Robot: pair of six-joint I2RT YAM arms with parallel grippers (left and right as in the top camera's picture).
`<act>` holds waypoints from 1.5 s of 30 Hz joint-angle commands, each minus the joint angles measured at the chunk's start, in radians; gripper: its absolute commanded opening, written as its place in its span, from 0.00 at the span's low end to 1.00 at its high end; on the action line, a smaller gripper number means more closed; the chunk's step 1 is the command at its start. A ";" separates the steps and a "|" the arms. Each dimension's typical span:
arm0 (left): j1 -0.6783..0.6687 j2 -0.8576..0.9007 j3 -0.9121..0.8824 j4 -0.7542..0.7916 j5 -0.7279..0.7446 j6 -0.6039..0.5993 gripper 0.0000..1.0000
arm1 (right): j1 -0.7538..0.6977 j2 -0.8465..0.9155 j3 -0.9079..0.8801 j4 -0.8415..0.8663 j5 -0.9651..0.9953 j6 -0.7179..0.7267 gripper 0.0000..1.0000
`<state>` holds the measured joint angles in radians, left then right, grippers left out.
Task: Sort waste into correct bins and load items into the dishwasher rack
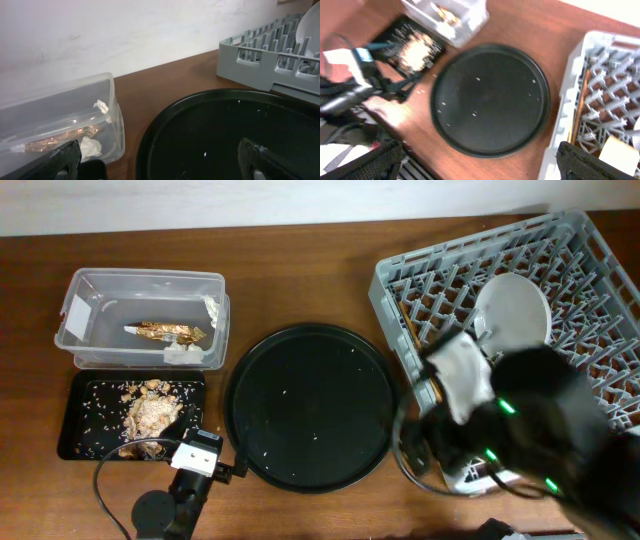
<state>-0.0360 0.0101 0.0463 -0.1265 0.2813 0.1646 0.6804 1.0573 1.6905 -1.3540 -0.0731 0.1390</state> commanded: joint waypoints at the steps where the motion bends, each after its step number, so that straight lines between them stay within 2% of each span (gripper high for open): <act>1: 0.006 -0.004 -0.007 0.002 0.011 0.010 0.99 | 0.024 -0.064 0.004 0.004 0.045 0.034 0.99; 7: 0.006 -0.004 -0.007 0.002 0.011 0.010 0.99 | 0.024 -0.134 0.004 0.003 0.314 0.003 0.99; 10: 0.006 -0.004 -0.007 0.002 0.011 0.010 0.99 | -0.109 -0.165 -0.043 0.074 0.245 -0.085 0.99; 11: 0.006 -0.004 -0.007 0.002 0.011 0.010 1.00 | -0.220 -0.204 -0.117 0.150 0.121 -0.150 0.99; 14: 0.006 -0.004 -0.007 0.002 0.011 0.010 0.99 | -0.392 -0.300 -0.312 0.277 -0.060 -0.195 0.99; 20: 0.006 -0.004 -0.007 0.002 0.011 0.010 0.99 | -0.587 -0.653 -0.863 0.513 -0.161 -0.187 0.99; 28: 0.006 -0.004 -0.007 0.002 0.011 0.010 1.00 | -0.617 -1.039 -1.382 0.824 -0.205 -0.183 0.99; 30: 0.006 -0.004 -0.007 0.002 0.011 0.010 0.99 | -0.617 -1.054 -1.451 0.902 -0.216 -0.183 0.99; 36: 0.006 -0.004 -0.007 0.002 0.011 0.010 0.99 | -0.616 -1.054 -1.684 1.321 -0.290 -0.184 0.99; 45: 0.006 -0.004 -0.007 0.002 0.011 0.010 0.99 | -0.616 -1.054 -1.685 1.307 -0.290 -0.184 0.99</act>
<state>-0.0357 0.0101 0.0460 -0.1265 0.2813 0.1646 0.0708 0.0135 0.0135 -0.0460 -0.3470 -0.0387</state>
